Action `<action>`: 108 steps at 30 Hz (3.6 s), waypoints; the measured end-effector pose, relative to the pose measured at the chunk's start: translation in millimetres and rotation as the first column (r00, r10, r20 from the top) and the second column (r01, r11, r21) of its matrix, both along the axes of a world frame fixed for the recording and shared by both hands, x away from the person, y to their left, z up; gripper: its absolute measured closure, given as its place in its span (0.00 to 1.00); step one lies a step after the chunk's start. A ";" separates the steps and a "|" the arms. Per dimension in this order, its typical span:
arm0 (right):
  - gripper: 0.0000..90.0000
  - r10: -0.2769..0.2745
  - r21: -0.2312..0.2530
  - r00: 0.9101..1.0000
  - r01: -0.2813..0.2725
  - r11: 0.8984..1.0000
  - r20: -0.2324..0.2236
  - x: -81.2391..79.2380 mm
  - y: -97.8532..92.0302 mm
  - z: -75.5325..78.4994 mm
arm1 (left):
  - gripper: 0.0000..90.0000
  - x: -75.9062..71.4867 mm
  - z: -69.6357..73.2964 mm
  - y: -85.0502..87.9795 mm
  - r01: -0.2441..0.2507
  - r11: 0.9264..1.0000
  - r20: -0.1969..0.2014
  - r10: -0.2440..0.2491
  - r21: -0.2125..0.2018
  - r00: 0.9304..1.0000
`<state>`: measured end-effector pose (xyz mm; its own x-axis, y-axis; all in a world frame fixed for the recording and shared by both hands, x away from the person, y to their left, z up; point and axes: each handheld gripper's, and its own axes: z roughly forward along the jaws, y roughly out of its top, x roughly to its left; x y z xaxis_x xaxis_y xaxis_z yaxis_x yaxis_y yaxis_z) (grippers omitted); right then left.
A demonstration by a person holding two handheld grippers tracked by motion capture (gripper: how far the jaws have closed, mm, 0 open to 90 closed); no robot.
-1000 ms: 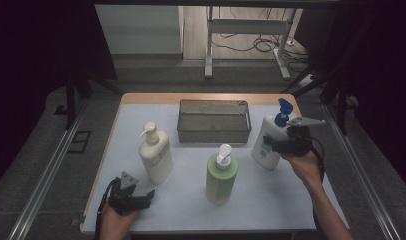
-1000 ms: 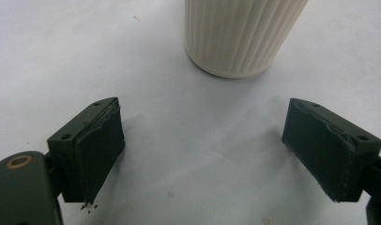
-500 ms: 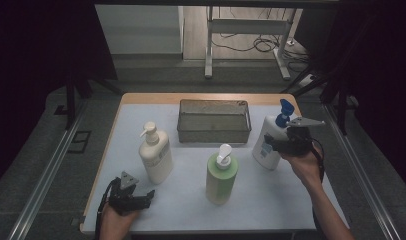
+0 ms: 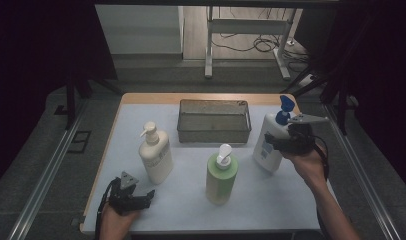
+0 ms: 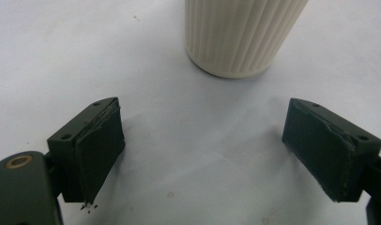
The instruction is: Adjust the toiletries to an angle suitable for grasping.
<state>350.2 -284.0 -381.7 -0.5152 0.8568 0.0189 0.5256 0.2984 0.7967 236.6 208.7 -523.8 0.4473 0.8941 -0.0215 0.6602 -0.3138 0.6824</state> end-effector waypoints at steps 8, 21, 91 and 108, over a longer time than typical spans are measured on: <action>0.43 0.028 0.018 1.000 -0.028 0.999 0.009 -1.8 8.4 22.4 | 0.14 -0.2 -0.1 -0.3 -0.003 1.000 -0.001 0.003 -0.003 1.000; 0.44 0.055 0.016 0.998 -0.055 0.998 0.038 6.2 32.3 49.7 | 0.14 -0.2 0.0 -0.2 -0.003 1.000 -0.002 0.003 -0.003 1.000; 0.44 0.019 0.047 0.991 -0.025 0.999 0.131 109.7 161.5 50.5 | 0.14 -0.3 -0.3 -0.2 -0.003 1.000 0.000 0.003 -0.004 1.000; 0.44 0.030 0.028 0.993 -0.033 0.999 0.111 116.2 171.0 29.9 | 0.14 0.0 -0.2 0.1 -0.001 1.000 0.002 0.001 0.000 1.000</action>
